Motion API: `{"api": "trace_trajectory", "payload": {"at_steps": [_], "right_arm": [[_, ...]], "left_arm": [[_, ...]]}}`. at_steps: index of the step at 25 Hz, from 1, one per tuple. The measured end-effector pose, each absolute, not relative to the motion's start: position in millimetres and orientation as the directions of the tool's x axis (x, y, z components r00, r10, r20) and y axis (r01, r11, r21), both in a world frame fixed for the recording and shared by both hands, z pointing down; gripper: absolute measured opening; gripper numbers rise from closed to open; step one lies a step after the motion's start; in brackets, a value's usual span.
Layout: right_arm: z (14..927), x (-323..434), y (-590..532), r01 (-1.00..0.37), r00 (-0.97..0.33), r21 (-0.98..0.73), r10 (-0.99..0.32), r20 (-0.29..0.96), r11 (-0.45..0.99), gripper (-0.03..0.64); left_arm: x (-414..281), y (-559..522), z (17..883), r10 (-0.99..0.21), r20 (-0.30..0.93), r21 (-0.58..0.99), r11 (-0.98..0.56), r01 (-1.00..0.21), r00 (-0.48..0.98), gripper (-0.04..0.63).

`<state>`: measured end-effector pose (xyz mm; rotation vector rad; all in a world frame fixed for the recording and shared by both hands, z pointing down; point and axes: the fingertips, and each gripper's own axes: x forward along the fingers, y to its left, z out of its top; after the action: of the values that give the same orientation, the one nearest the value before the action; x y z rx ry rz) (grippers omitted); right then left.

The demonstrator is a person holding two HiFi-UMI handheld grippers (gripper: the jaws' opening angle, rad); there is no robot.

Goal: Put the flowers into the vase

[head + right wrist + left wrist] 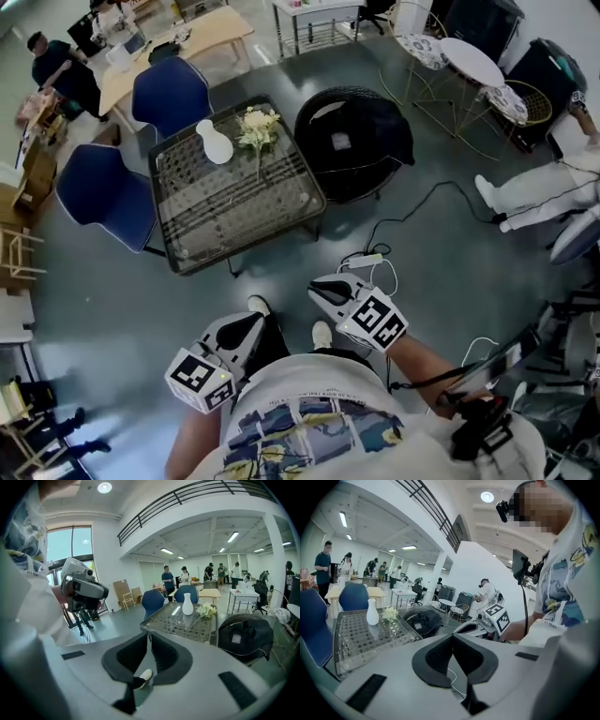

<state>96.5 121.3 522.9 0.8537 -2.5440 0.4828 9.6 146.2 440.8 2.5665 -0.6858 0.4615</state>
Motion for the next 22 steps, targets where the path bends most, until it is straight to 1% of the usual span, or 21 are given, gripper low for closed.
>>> {"api": "trace_trajectory", "payload": {"at_steps": [3, 8, 11, 15, 19, 22], "right_arm": [[532.0, 97.3, 77.6, -0.676, -0.696, -0.219, -0.512, 0.504, 0.704, 0.017], [547.1, 82.0, -5.1, -0.735, -0.659, -0.293, -0.545, 0.518, 0.611, 0.099], [549.1, 71.0, -64.3, -0.765, -0.627, -0.291, -0.562, 0.54, 0.574, 0.131], [563.8, 63.3, -141.9, -0.813, -0.579, -0.336, -0.605, 0.547, 0.475, 0.144], [580.7, 59.5, -214.4, -0.839, -0.544, -0.361, -0.622, 0.563, 0.407, 0.149], [581.8, 60.1, -269.4, -0.837, -0.546, -0.336, -0.614, 0.57, 0.432, 0.149]], "left_arm": [[1.8, 109.1, 444.6, -0.362, 0.409, 0.334, -0.795, -0.507, 0.837, 0.009], [-23.6, 37.0, 442.9, -0.332, 0.377, 0.327, -0.826, -0.46, 0.865, 0.009], [-45.3, -3.7, 437.2, -0.31, 0.374, 0.327, -0.838, -0.437, 0.874, 0.009], [-79.9, -44.6, 445.1, -0.277, 0.388, 0.332, -0.848, -0.414, 0.879, 0.009], [-113.1, -87.9, 456.8, -0.313, 0.413, 0.342, -0.817, -0.464, 0.855, 0.009], [-122.4, -112.9, 457.5, -0.365, 0.421, 0.368, -0.768, -0.524, 0.83, 0.009]]}}
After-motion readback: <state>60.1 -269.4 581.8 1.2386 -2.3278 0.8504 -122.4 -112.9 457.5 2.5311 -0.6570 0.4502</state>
